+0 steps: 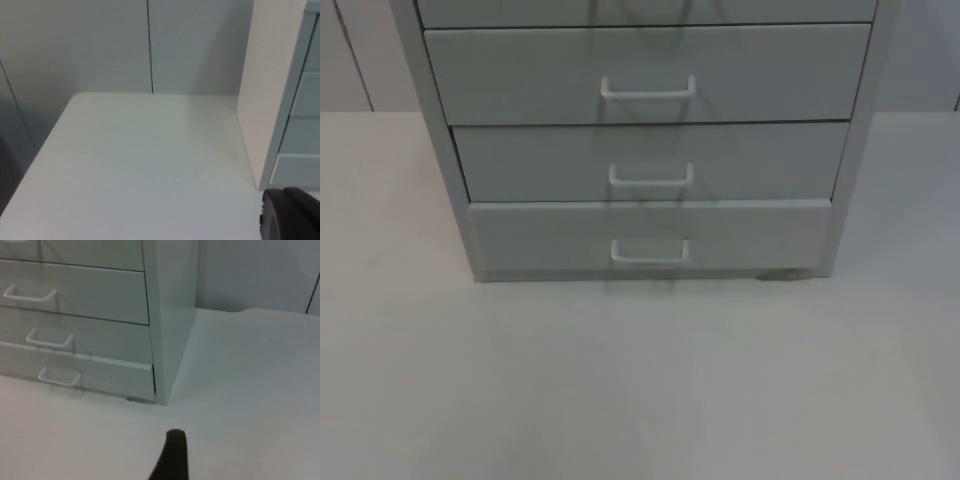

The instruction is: Open the drawer with the left hand, place the block into the drawer with the right hand, then close the drawer with the left hand.

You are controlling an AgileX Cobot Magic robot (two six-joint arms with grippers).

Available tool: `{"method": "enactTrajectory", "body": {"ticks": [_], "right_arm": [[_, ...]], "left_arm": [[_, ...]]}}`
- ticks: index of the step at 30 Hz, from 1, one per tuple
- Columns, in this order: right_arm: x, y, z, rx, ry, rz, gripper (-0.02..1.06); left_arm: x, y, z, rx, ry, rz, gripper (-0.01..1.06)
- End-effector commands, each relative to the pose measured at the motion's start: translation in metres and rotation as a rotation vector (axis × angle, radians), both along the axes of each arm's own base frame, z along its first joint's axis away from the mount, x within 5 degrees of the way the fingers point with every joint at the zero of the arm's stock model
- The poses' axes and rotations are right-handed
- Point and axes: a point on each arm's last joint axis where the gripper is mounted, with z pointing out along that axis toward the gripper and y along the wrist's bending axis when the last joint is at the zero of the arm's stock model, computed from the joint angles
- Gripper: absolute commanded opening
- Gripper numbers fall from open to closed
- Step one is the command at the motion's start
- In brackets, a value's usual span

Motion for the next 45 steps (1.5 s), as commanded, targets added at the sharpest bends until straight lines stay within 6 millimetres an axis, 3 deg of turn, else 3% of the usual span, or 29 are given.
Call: {"method": "enactTrajectory", "body": {"ticks": [1,9,18,23,45], "right_arm": [[-0.010,-0.002,-0.002,-0.008,-0.018,-0.027,0.70],[-0.036,-0.014,-0.013,-0.036,0.048,-0.171,0.70],[-0.045,-0.015,-0.014,-0.022,0.021,-0.187,0.70],[-0.055,-0.016,-0.021,-0.047,0.095,-0.186,0.70],[-0.054,-0.022,-0.029,-0.041,0.148,-0.265,0.70]], "left_arm": [[-0.002,0.001,-0.007,0.021,0.071,0.005,0.00],[0.003,-0.001,-0.029,0.015,0.187,-0.022,0.00],[0.003,-0.004,-0.029,0.015,0.189,-0.048,0.00],[0.003,-0.004,-0.029,0.015,0.191,-0.048,0.00],[0.004,-0.006,-0.030,-0.012,0.188,-0.062,0.00]]}}
